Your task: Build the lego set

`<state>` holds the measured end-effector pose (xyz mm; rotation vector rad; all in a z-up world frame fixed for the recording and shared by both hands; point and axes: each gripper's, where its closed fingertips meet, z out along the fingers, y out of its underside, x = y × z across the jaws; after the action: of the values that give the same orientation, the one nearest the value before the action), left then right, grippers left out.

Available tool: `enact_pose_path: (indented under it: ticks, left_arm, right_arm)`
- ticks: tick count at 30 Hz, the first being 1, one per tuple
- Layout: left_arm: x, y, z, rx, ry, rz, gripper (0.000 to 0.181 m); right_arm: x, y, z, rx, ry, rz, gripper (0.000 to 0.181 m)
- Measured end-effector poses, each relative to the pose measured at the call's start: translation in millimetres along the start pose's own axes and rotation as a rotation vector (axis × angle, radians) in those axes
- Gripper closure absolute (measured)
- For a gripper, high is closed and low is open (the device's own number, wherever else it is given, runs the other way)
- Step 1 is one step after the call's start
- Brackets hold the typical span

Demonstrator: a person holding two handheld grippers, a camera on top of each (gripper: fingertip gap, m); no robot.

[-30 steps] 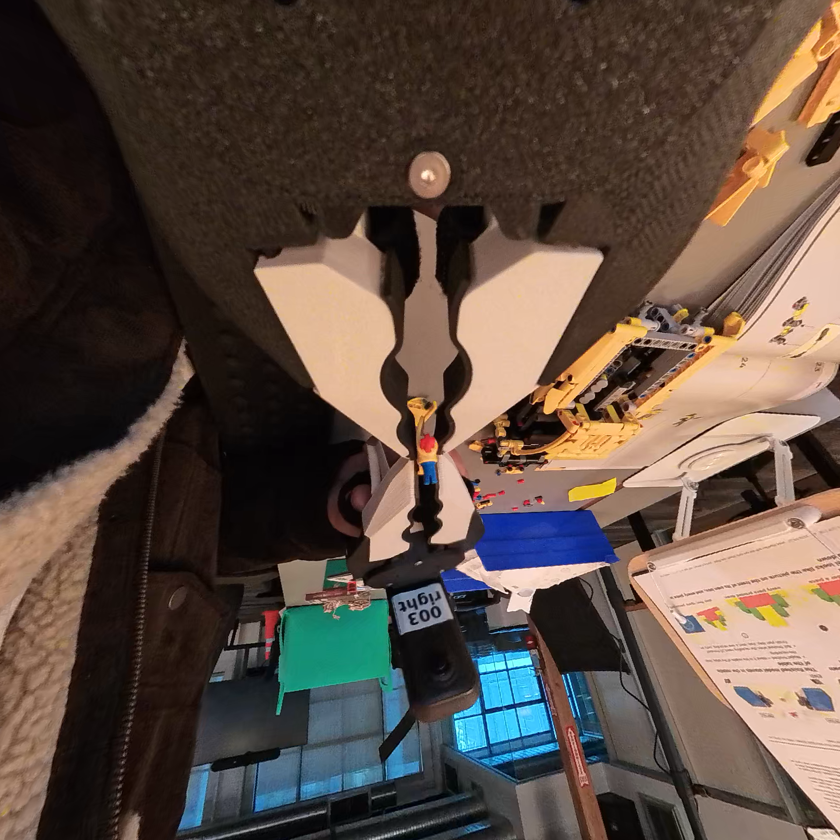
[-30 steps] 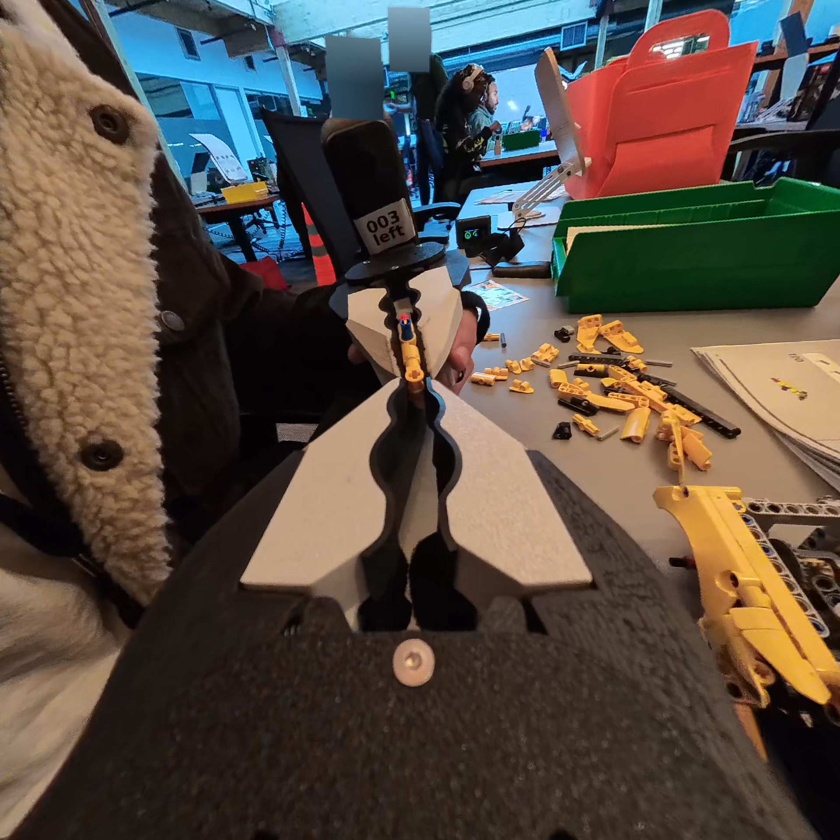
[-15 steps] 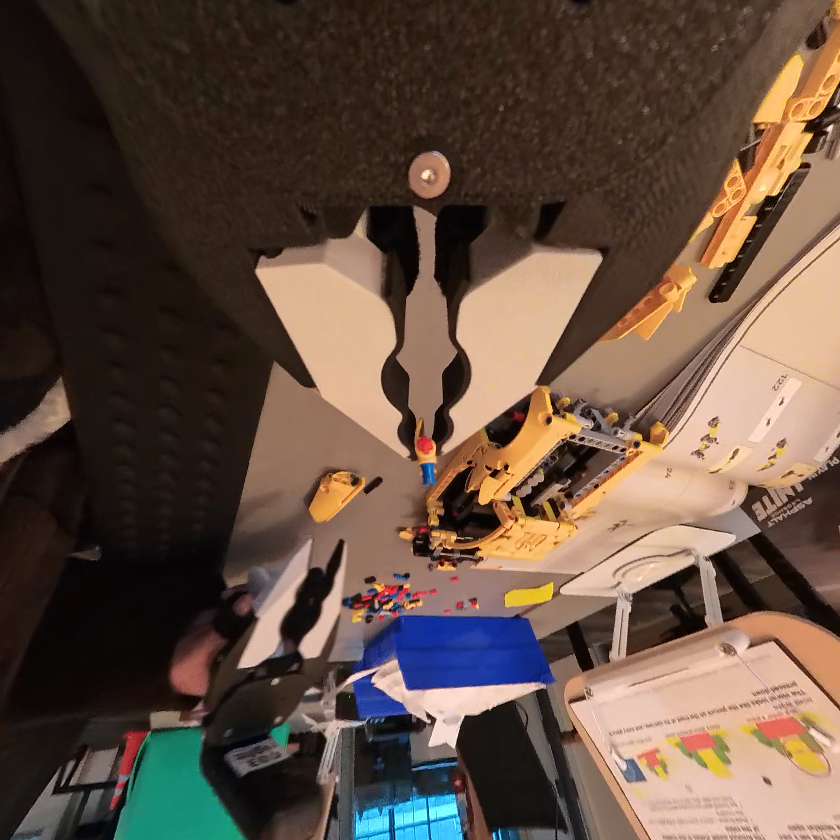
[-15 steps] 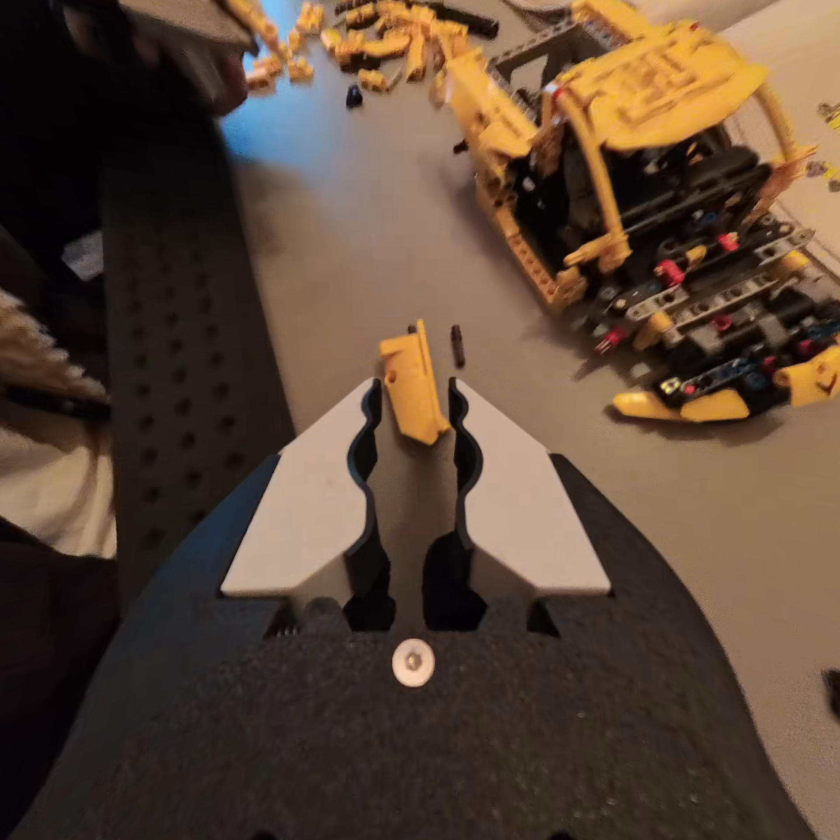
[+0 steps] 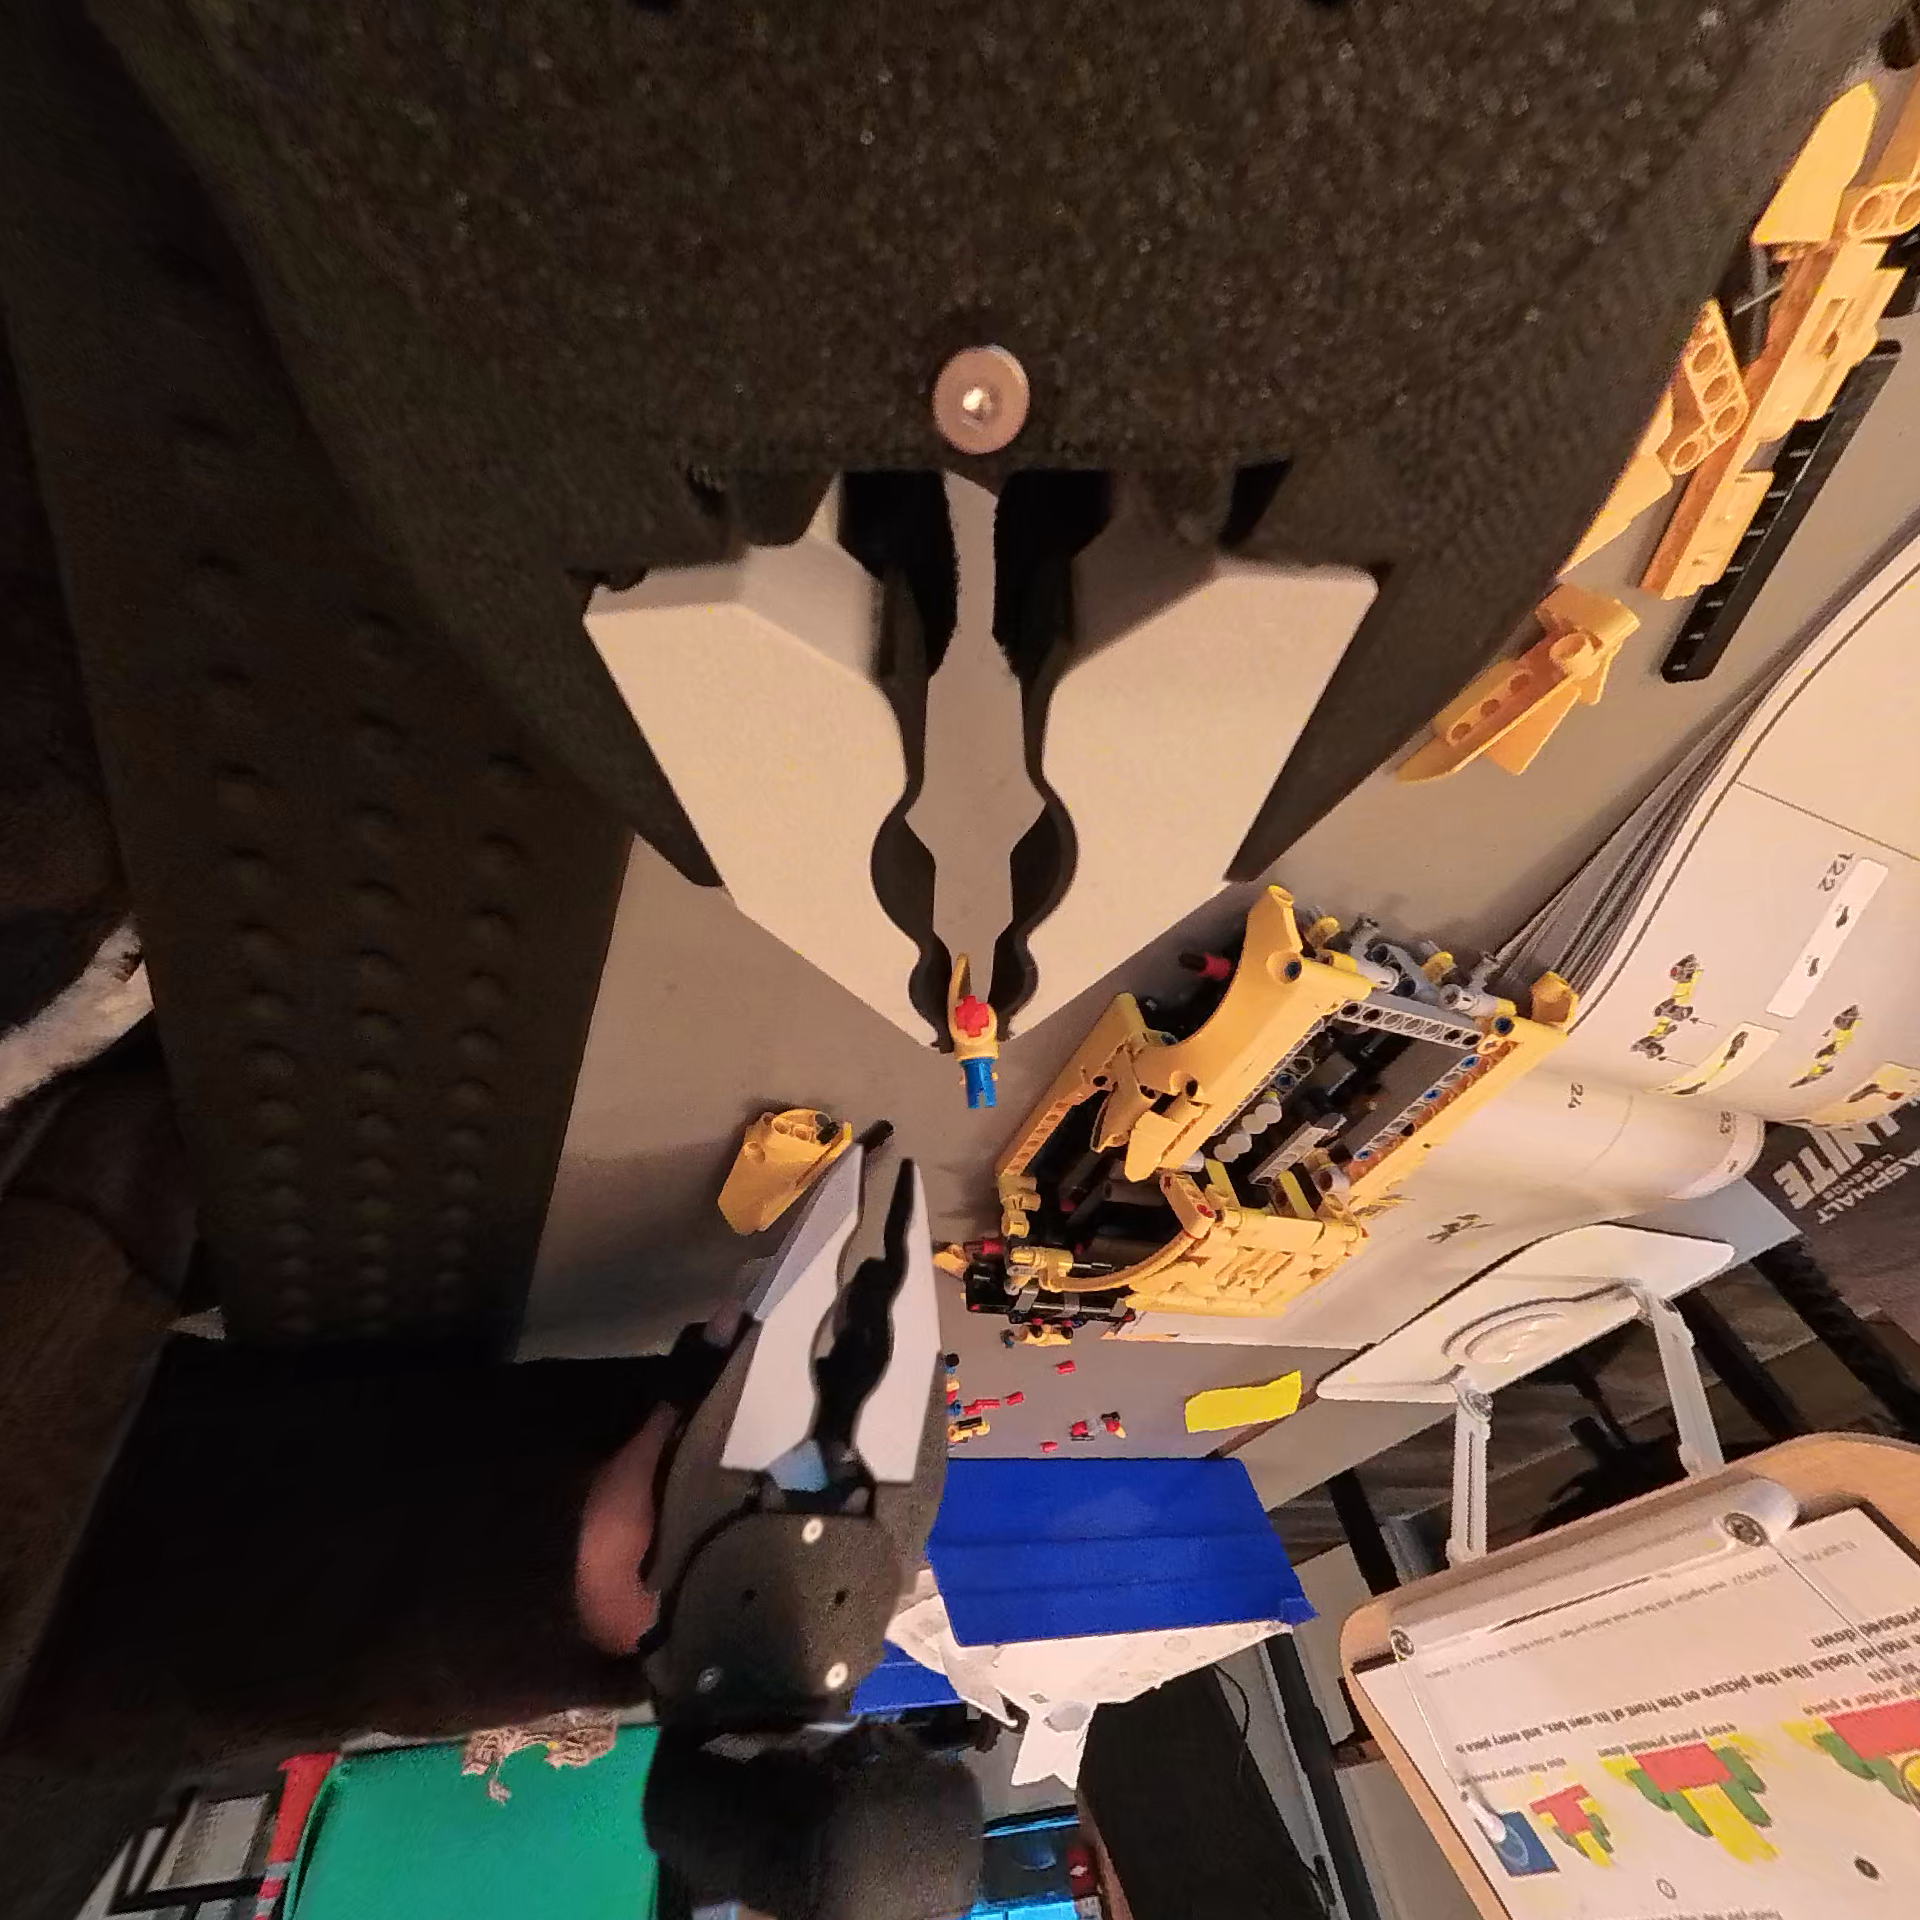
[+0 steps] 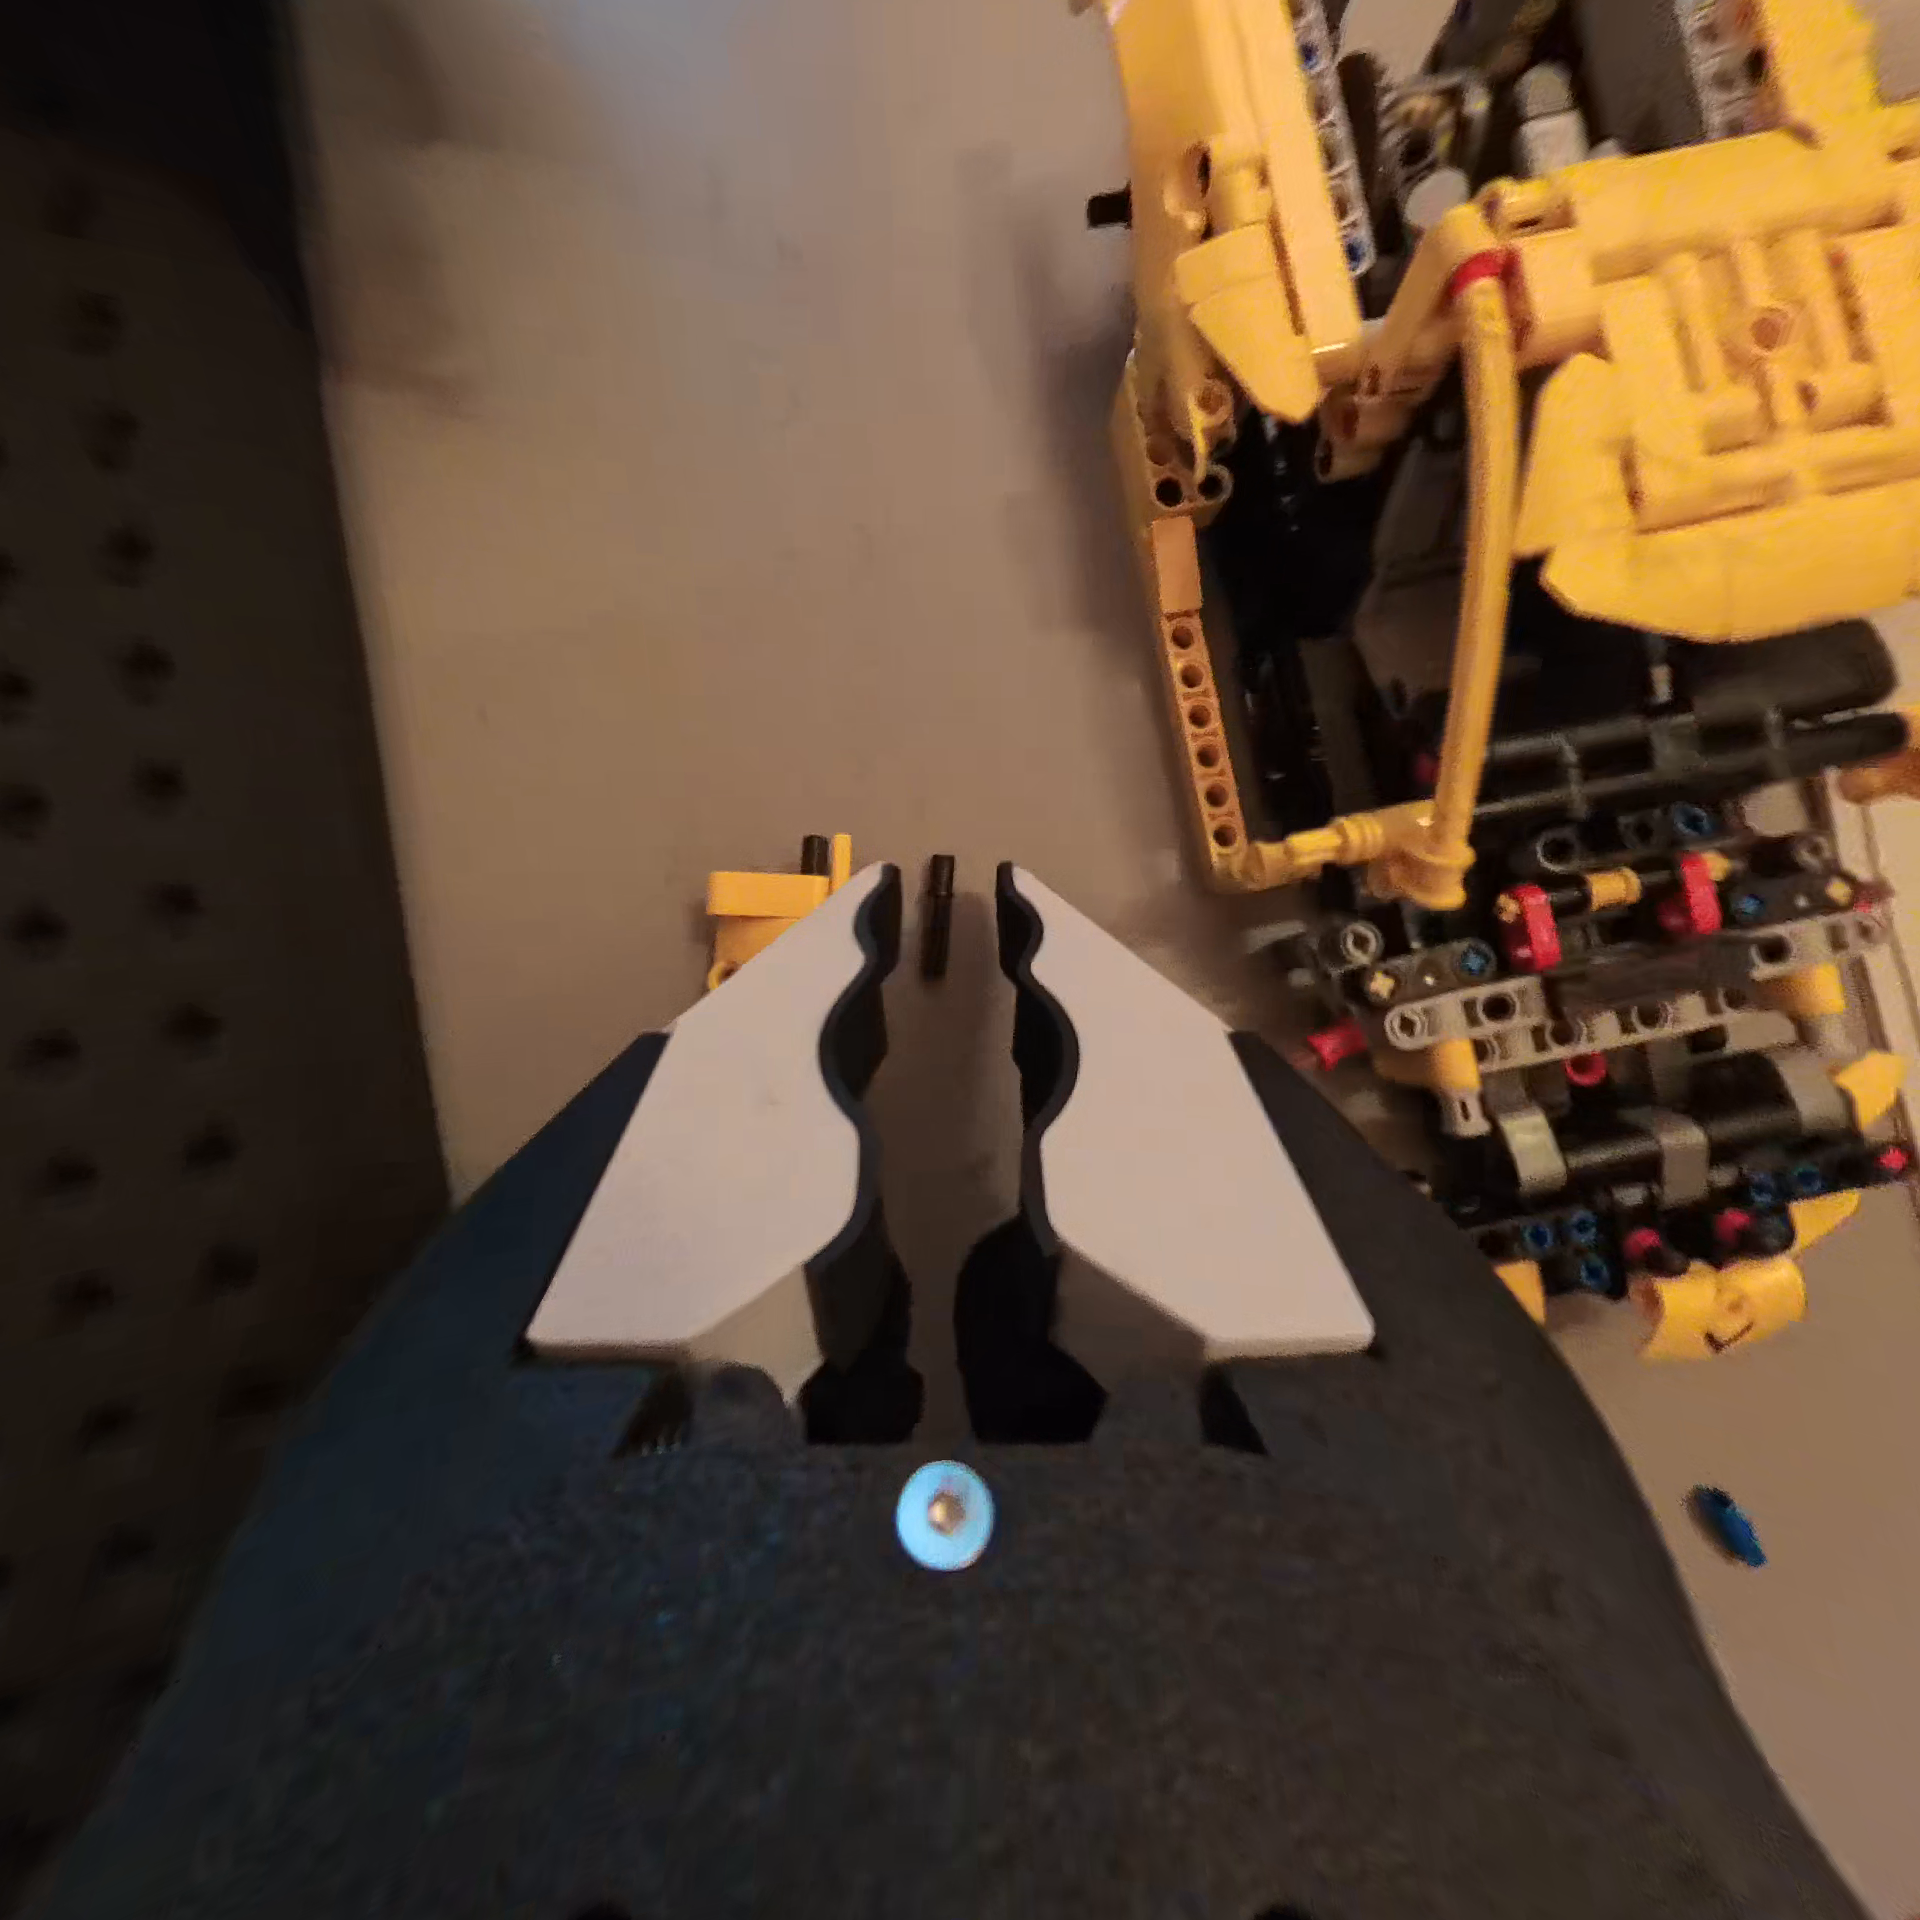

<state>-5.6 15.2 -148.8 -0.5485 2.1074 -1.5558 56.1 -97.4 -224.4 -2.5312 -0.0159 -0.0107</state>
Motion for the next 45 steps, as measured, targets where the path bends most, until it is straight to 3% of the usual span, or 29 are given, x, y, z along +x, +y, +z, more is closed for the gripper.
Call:
enact_pose_path:
  ticks: [3, 9, 11, 13, 15, 17, 20, 27, 41, 45]
  left_arm:
    - [2, -2, 0, 0.008, -0.006, 0.03, 0.175]
    - [3, -21, 3, 0.084, -0.059, 0.045, 0.175]
    - [3, -30, 4, 0.127, -0.075, 0.025, 0.175]
    - [2, -39, 4, 0.172, -0.094, -0.005, 0.175]
    - [1, -49, 4, 0.225, -0.1, -0.066, 0.175]
    - [-2, -58, 2, 0.286, -0.098, -0.155, 0.175]
    - [-5, -67, 0, 0.354, -0.089, -0.252, 0.175]
    - [-4, -64, 3, 0.335, -0.067, -0.268, 0.175]
    - [-12, -65, -4, 0.35, -0.11, -0.24, 0.175]
    - [-6, -54, 2, 0.271, -0.106, -0.164, 0.175]
  right_arm:
    - [-2, 4, 8, -0.076, -0.021, -0.039, 0.172]
    - [2, -3, 9, -0.073, 0.01, -0.067, 0.178]
    - [1, -44, -1, 0.14, 0.024, -0.045, 0.178]
    - [5, -104, -29, 0.472, 0.06, 0.05, 0.178]
    - [-6, -150, -60, 0.825, -0.075, 0.194, 0.178]
    - [-17, -172, -78, 1.06, -0.249, 0.349, 0.179]
    - [-22, -177, -75, 1.156, -0.298, 0.448, 0.178]
    - [-39, -185, -64, 1.135, -0.348, 0.442, 0.178]
    - [-33, -173, -59, 1.088, -0.308, 0.442, 0.179]
    - [-27, -164, -55, 0.974, -0.208, 0.364, 0.178]
